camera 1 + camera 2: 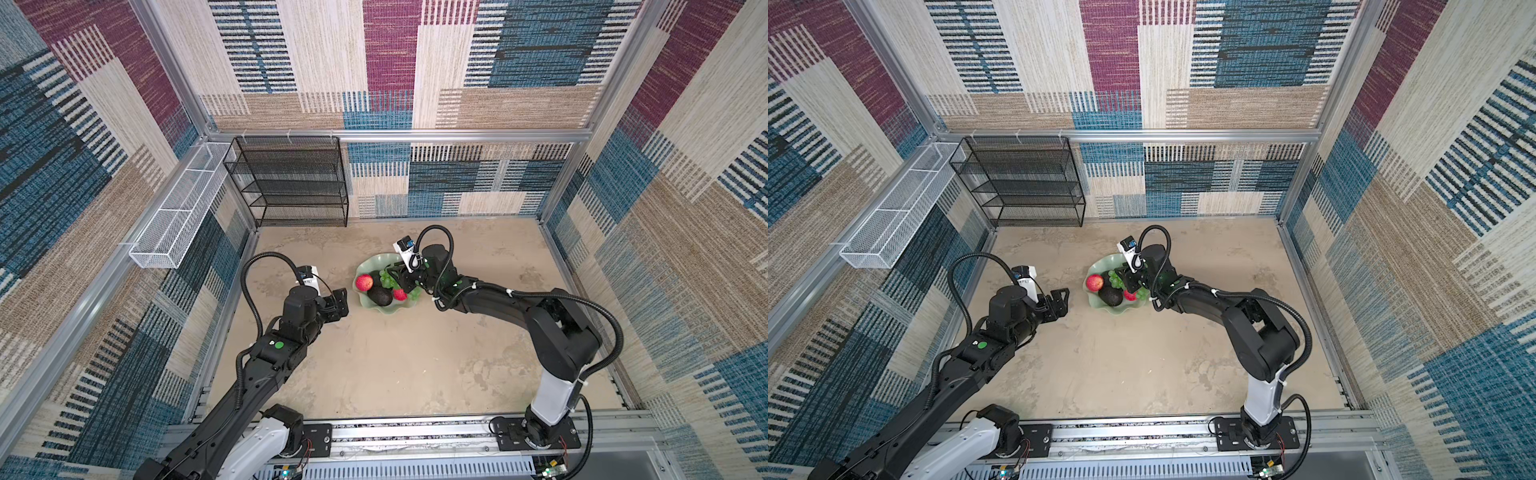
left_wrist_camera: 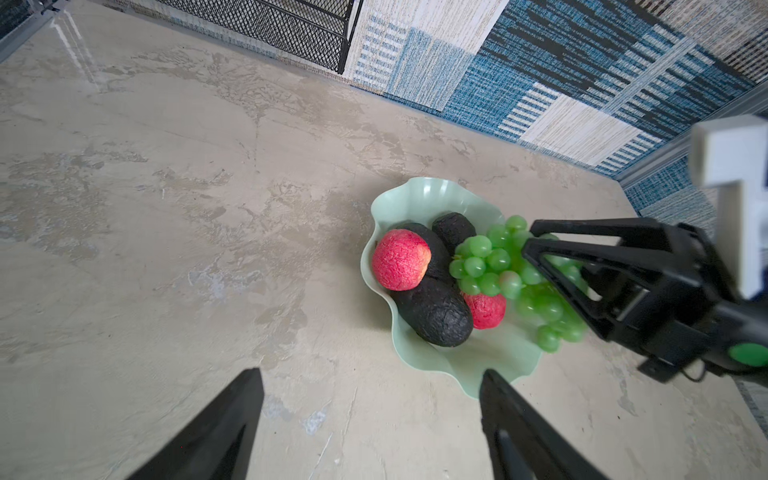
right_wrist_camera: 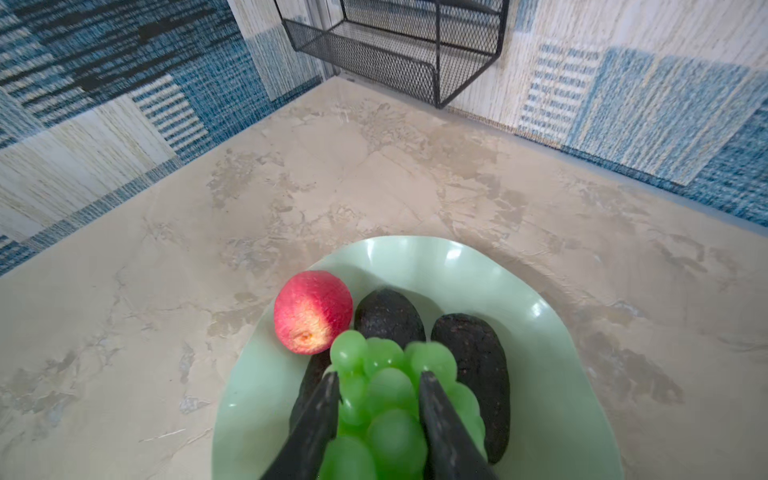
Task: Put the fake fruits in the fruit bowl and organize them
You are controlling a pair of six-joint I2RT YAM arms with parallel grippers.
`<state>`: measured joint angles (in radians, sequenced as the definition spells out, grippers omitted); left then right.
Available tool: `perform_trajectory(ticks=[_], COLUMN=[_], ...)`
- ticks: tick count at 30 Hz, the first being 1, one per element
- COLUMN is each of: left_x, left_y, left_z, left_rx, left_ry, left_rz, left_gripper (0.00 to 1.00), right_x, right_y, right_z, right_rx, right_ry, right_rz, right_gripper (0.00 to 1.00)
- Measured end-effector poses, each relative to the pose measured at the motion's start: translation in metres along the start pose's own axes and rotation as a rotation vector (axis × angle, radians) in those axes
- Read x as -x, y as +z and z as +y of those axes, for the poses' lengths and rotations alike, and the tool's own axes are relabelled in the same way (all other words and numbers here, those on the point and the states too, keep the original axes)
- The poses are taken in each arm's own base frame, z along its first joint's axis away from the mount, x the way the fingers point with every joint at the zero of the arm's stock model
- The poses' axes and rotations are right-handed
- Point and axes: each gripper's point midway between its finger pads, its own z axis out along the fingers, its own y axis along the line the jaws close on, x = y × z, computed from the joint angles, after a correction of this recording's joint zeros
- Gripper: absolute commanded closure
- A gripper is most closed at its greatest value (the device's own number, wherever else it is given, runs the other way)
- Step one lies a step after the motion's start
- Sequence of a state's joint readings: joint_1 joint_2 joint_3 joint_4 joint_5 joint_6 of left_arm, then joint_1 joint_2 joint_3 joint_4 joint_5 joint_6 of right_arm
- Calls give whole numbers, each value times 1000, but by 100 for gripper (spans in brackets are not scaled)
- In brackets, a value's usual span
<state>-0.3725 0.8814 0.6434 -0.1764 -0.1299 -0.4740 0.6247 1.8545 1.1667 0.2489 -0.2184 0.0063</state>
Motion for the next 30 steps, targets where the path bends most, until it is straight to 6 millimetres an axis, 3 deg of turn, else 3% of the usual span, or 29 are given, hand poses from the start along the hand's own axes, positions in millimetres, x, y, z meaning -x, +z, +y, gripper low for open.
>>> perform_trajectory(ticks=[5,12,16,20,23,26,30], left_x=[2,-3,-2,6,16,13,4], left_y=[-1,6,10,10,14,23,31], left_z=[2,6,7,13,22,41,75], left_rx=[7,35,42,85,134,222,365], left_ry=[5,26,45,85,129,203,299], left_rz=[-9,11,15,-17,-80,-116,-169], left_gripper=[15,15,15,11,9,7,4], right_x=[0,4,16,34,39,22,-16], right_y=[9,1,-19,-56,-95,-136,-187], right_z=[-5,-11,-16,-27,-49,-86,-129], right_rx=[0,-12,-29,-79,-165,-308,-551], right_ry=[0,5,26,42,67,124,183], right_rz=[1,-11,-47,-126,-206,-251,-298], right_gripper=[52,0,0,0,0,0,0])
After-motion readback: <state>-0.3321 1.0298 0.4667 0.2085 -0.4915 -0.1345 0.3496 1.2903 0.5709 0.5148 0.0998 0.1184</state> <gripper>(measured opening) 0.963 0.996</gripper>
